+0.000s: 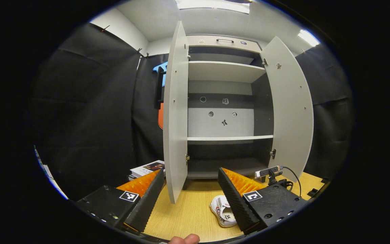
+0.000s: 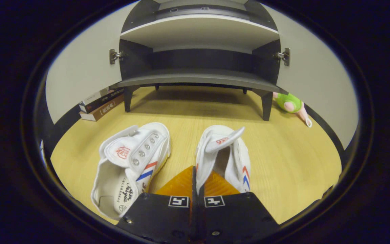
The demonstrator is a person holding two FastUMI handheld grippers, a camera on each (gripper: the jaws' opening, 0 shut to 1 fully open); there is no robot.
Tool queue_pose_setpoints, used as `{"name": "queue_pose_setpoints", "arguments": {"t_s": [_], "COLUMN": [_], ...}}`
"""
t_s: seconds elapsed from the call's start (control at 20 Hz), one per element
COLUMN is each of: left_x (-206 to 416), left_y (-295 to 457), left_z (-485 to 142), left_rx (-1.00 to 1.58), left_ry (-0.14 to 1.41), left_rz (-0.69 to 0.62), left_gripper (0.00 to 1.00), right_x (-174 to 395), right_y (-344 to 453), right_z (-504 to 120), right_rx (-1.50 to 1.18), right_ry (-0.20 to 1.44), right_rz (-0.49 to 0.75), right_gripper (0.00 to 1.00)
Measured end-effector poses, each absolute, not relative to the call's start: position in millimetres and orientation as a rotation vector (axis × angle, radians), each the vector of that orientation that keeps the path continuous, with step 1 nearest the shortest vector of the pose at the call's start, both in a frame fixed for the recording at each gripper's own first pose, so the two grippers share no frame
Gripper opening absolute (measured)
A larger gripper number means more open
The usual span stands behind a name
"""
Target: Grab one shoe with the right hand and put it into the shoe cabinet, grab the other shoe with the left hand and put it into the shoe cabinet; then close the right door with the right hand and the left door with the left hand.
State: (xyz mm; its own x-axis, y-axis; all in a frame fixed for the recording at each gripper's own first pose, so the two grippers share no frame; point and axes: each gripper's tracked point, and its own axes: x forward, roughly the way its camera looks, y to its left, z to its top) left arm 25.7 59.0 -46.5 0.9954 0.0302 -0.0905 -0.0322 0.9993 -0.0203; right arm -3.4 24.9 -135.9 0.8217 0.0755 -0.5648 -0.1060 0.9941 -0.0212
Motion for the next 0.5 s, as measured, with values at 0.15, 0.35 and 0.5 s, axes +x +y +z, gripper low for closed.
{"name": "queue_pose_setpoints", "arguments": {"t_s": [0.15,0.35,0.5], "left_x": [28.7,30.9,29.8], "left_y": [53.0,44.7,38.2], "left_z": [-50.8,-51.3,-46.8], "left_rx": [-0.023,-0.018,-0.012], "left_ry": [0.096,0.096,0.079], "left_rz": [0.017,0.003,-0.002], "left_gripper": [0.96,0.96,0.96], "right_x": [-3.3,-14.7,-29.8], "right_y": [16.8,11.3,4.1], "right_z": [-119.6,-86.1,-35.7], "right_rx": [-0.105,-0.061,-0.04], "right_ry": [0.533,0.472,0.381], "right_rz": [0.084,0.098,0.105], "right_gripper": [0.04,0.04,0.04]}}
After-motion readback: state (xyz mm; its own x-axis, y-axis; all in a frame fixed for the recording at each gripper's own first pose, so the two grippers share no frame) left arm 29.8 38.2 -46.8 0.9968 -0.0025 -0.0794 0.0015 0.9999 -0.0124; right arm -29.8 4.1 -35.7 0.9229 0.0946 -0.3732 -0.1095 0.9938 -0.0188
